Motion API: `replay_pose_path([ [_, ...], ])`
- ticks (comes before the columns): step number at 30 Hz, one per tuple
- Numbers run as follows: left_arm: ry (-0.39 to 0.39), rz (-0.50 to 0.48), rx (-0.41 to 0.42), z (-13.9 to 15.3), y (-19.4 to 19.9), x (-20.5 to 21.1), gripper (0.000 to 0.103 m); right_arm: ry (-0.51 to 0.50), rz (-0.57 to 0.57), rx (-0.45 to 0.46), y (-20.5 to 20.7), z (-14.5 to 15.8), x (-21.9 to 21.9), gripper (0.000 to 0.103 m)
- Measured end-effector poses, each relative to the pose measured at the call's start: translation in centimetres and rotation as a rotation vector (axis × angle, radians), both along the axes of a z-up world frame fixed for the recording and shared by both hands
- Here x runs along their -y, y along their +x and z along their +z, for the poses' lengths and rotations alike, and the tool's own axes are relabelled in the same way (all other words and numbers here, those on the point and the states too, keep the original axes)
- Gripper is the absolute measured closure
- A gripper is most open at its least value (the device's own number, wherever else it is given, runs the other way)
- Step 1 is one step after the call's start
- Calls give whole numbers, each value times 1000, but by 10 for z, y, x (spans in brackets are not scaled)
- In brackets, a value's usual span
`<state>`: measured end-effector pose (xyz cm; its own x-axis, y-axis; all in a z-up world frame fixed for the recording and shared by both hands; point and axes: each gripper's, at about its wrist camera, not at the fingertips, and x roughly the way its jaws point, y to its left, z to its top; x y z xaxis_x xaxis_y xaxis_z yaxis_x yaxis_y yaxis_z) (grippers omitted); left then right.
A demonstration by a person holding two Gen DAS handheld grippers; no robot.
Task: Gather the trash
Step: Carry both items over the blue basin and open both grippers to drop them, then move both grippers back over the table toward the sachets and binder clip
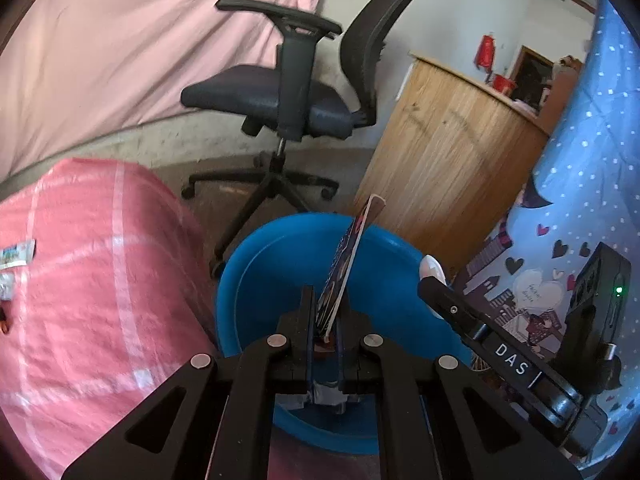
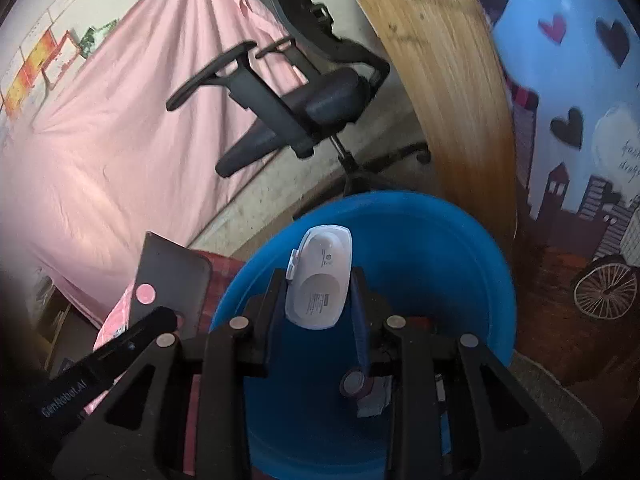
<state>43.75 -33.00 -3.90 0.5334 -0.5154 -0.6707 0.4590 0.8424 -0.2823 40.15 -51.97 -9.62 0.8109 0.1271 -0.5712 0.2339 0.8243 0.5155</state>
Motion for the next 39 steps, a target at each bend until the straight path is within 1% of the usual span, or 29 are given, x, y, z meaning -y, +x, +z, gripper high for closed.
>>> replay_pose_path([
  [2,3,7,-13,-4,1,0,97,-7,-4,-10,1,-1,0,46],
  [4,13,14,-29,-8,3,0,94,-4,-6,-16,3,-2,0,46],
  [6,21,17,-45,-11,5,1,85,-5,-7,-21,4,-3,0,45],
  [10,15,33,-32,-7,4,-6,80,-7,-4,-27,5,-3,-2,45],
  [12,-2,52,-12,0,2,-14,72,-15,-5,-18,5,-1,-3,45],
  [14,-19,73,9,6,0,-21,67,-28,-7,5,2,4,-4,45],
  [16,-22,102,41,13,-3,-30,64,-44,-13,27,1,9,-7,45],
  [19,-13,150,113,25,-9,-46,59,-62,-15,67,0,21,-14,45],
  [21,-14,189,155,34,-14,-61,52,-77,-10,109,-2,31,-21,44],
  [22,-18,205,169,37,-16,-69,52,-92,-3,133,-4,36,-27,44],
  [25,-21,252,203,47,-21,-90,49,-148,22,197,-8,51,-45,39],
  [27,-14,295,235,55,-26,-106,39,-179,40,240,-12,60,-56,35],
  [28,-12,313,252,59,-29,-114,36,-192,52,264,-14,64,-62,31],
  [30,-5,347,302,66,-38,-133,21,-204,73,309,-18,72,-73,23],
  [31,0,362,322,68,-41,-139,18,-205,78,322,-18,75,-78,14],
  [32,14,392,350,71,-47,-148,10,-203,83,337,-19,79,-84,2],
  [33,29,437,377,74,-52,-158,3,-200,89,354,-21,83,-90,0],
  [36,28,526,437,78,-68,-184,2,-220,106,420,-29,95,-108,0],
  [39,28,574,457,76,-79,-207,2,-244,125,474,-34,103,-128,0],
])
